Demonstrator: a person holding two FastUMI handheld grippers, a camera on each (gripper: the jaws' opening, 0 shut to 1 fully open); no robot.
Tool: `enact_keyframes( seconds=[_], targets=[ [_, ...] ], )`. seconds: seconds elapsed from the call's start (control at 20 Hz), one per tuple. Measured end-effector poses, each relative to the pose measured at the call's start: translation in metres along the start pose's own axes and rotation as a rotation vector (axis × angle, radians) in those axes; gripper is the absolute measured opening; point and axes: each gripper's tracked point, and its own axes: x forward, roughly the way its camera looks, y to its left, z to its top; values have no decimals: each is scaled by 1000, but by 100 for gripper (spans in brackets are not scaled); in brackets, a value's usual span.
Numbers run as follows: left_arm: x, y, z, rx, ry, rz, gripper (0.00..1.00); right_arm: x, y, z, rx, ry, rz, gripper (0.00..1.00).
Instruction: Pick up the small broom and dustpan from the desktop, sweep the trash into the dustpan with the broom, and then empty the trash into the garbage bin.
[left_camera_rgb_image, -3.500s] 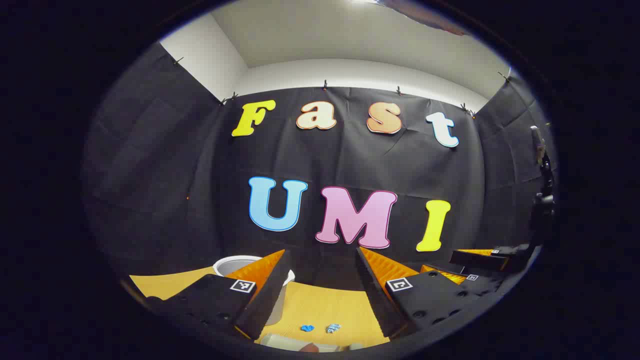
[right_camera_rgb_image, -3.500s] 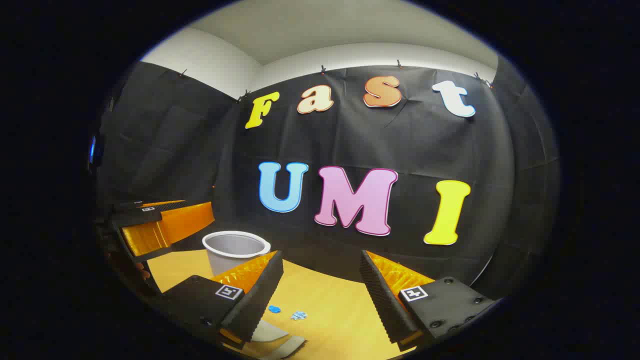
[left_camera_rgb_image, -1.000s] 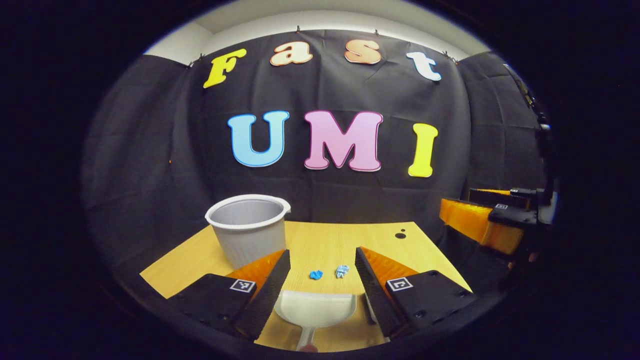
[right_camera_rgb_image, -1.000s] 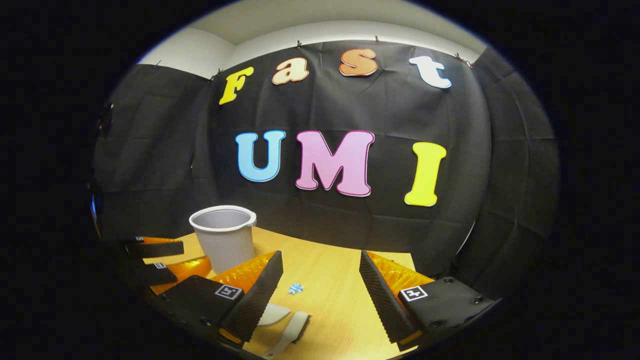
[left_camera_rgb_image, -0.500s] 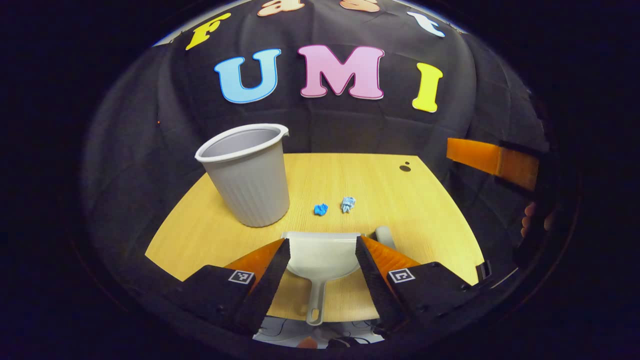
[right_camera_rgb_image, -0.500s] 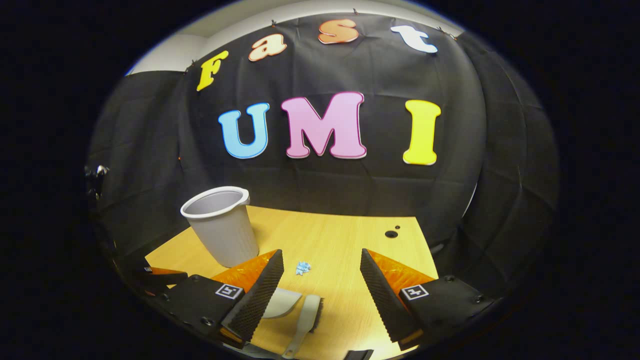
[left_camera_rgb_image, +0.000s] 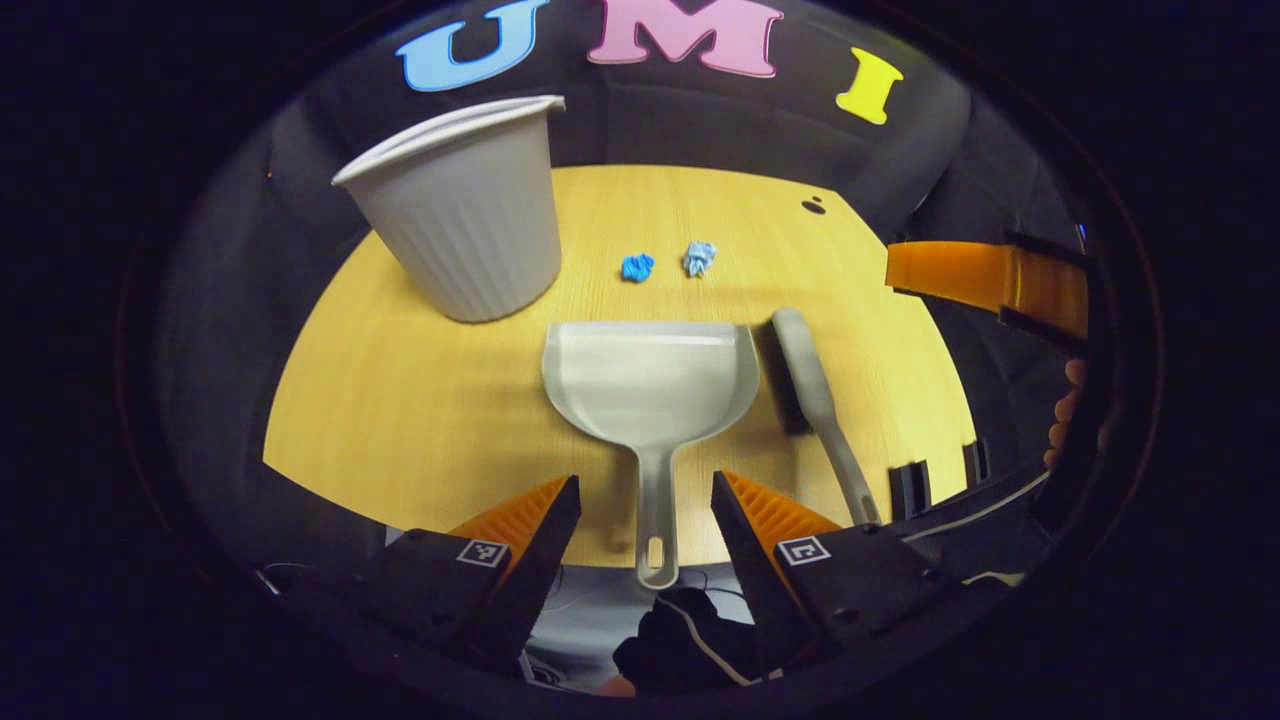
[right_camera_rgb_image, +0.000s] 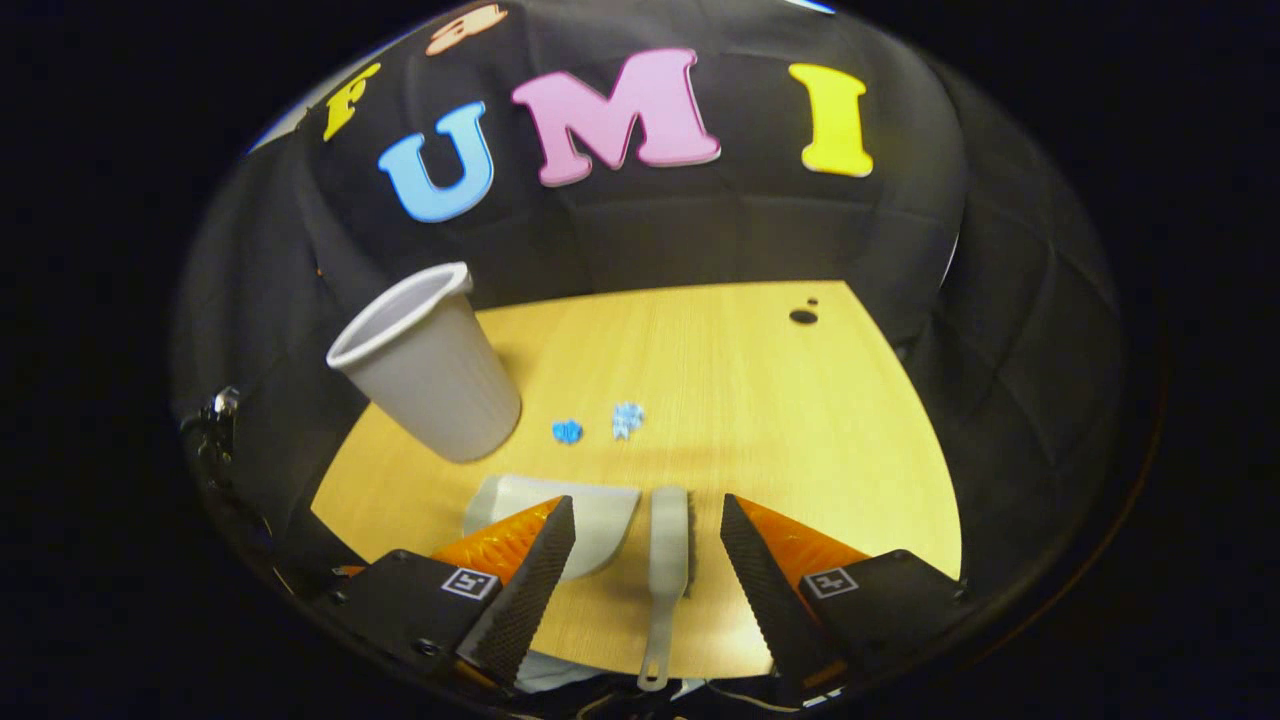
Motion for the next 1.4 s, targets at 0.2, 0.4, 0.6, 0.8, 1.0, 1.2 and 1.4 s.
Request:
enact_keyframes(
  seconds=[0.2, 0.4, 0.6, 0.8, 1.0, 1.2, 1.4],
  targets=[
    [27, 14, -5, 13, 145, -11, 81, 38, -9, -75, 16, 313, -53, 95],
    [45, 15, 8, 18, 218, -2, 81, 55, -22, -116, 71, 530, -99, 95],
    [67, 11, 10, -43, 324, -5, 81, 68, -28, -134, 3, 643, -112, 96],
    [89, 13, 20, -64, 375, 30, 81, 85, -25, -149, -18, 709, -116, 89],
    [104, 8, 20, -55, 416, 59, 81, 93, -29, -147, -3, 720, -140, 89],
    [109, 6, 33, -79, 452, 64, 79, 96, -34, -144, 88, 742, -188, 85],
    [108, 6, 34, -73, 451, 60, 77, 96, -36, -145, 66, 739, -214, 81]
  ],
)
